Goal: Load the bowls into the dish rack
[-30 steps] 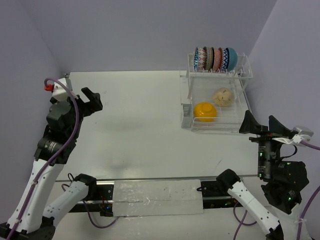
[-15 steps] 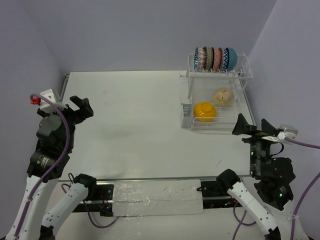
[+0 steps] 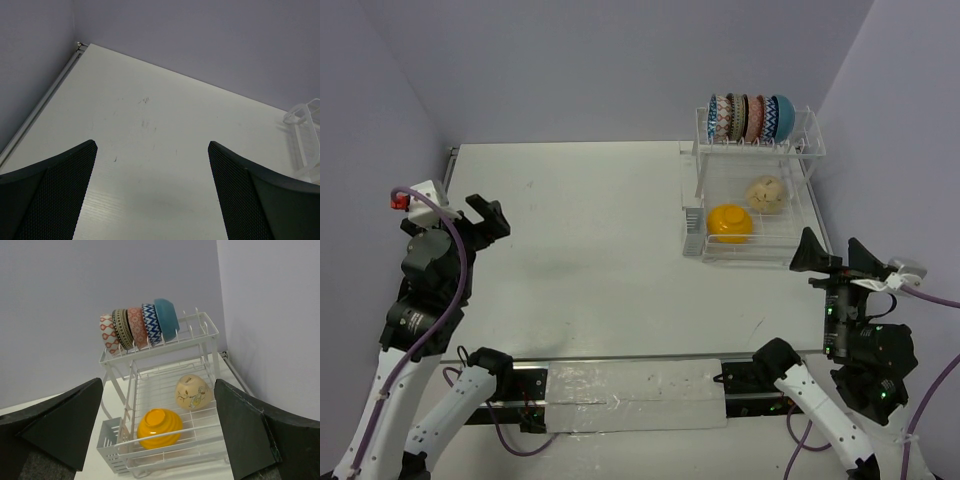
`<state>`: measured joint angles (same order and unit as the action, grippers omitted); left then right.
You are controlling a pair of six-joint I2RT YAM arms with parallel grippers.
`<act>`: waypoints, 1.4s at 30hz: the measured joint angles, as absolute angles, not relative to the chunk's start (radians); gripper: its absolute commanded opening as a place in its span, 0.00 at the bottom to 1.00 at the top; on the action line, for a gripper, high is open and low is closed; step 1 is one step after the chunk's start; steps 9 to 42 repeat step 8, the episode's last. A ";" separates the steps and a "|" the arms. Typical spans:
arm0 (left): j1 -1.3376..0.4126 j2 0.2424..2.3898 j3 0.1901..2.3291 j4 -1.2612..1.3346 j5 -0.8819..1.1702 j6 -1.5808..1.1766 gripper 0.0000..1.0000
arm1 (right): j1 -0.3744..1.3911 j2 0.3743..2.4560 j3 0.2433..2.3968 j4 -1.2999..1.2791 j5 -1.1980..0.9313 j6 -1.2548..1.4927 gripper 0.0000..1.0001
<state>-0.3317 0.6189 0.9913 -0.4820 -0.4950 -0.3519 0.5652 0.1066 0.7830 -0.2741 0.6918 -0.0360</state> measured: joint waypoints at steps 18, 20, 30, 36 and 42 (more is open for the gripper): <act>-0.332 0.626 0.984 -0.476 -0.494 -0.352 0.99 | 0.565 0.106 0.781 -0.249 0.691 -0.046 1.00; -0.332 0.626 0.984 -0.476 -0.494 -0.352 0.99 | 0.565 0.106 0.781 -0.249 0.691 -0.046 1.00; -0.332 0.626 0.984 -0.476 -0.494 -0.352 0.99 | 0.565 0.106 0.781 -0.249 0.691 -0.046 1.00; -0.332 0.626 0.984 -0.476 -0.494 -0.352 0.99 | 0.565 0.106 0.781 -0.249 0.691 -0.046 1.00; -0.332 0.626 0.984 -0.476 -0.494 -0.352 0.99 | 0.565 0.106 0.781 -0.249 0.691 -0.046 1.00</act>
